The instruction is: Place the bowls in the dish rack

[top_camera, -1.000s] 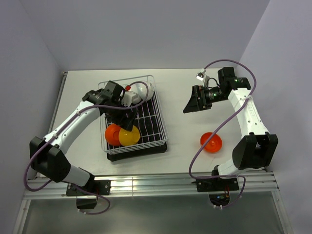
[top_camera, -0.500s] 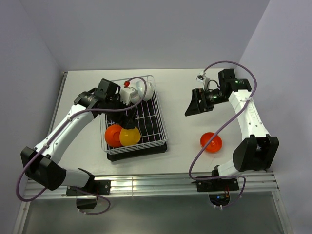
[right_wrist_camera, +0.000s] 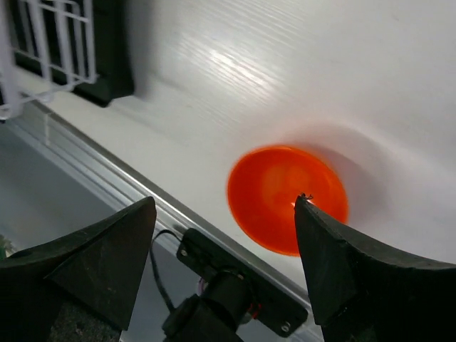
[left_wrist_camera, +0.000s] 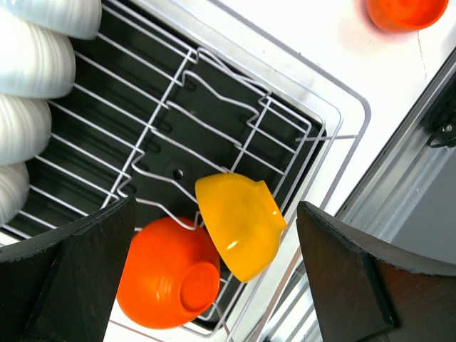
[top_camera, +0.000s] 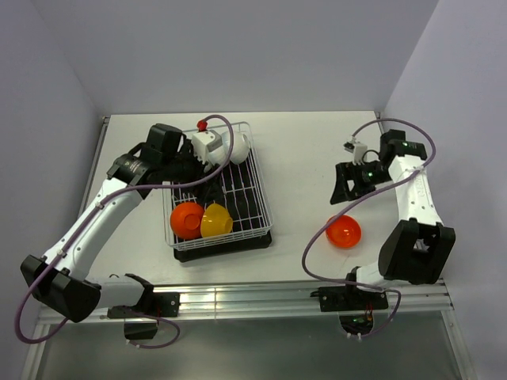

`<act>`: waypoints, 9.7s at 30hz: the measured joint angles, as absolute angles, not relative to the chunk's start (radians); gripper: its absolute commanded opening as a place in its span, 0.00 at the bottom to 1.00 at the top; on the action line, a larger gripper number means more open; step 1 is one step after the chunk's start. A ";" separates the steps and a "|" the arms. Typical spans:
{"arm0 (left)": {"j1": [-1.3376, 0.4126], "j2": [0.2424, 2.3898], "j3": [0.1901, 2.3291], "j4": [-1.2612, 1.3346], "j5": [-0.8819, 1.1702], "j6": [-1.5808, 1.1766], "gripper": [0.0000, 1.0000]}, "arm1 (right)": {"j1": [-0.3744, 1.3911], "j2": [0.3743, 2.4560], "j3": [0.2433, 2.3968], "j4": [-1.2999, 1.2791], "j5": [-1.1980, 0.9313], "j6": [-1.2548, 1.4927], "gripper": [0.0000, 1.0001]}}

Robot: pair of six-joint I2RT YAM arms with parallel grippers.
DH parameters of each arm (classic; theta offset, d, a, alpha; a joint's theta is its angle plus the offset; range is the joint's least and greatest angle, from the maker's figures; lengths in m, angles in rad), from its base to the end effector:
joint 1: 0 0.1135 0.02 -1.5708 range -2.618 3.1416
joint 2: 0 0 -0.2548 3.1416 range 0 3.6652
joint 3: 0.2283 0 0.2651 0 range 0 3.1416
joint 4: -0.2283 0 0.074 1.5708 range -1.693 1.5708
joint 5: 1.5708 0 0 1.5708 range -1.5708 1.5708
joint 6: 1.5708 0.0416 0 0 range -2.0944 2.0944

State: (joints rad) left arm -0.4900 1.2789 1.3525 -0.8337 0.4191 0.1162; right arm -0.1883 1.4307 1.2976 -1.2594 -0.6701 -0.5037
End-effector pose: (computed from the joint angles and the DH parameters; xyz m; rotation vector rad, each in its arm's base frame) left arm 0.2399 -0.1472 0.3592 0.9006 2.1655 -0.6743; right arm 0.2673 -0.0246 0.2861 -0.4964 2.5977 0.7857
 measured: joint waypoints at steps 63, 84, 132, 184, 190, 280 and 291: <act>-0.783 0.875 0.967 -0.285 0.504 1.129 0.99 | -0.006 1.455 1.438 -1.311 -0.913 -0.565 0.00; -1.075 0.918 0.822 -0.211 0.458 1.723 0.99 | 0.391 1.450 1.340 -1.241 -0.981 -0.337 0.00; -1.178 1.063 1.161 -0.394 0.291 0.844 0.00 | -0.057 1.481 1.732 -1.190 -0.953 -0.202 0.89; -0.651 1.508 1.304 -0.705 0.522 -0.201 0.00 | -0.105 1.496 1.608 -1.288 -0.987 -0.324 0.88; -0.654 1.531 1.303 -0.702 0.500 -0.201 0.00 | -0.105 1.496 1.608 -1.298 -0.987 -0.334 0.88; -0.397 1.532 1.743 -0.843 0.221 -0.102 0.99 | -0.105 1.403 1.562 -1.193 -0.758 -0.303 1.00; 0.128 1.626 1.776 -0.842 0.379 -0.095 1.00 | -0.105 1.380 1.459 -0.907 -0.619 -0.110 1.00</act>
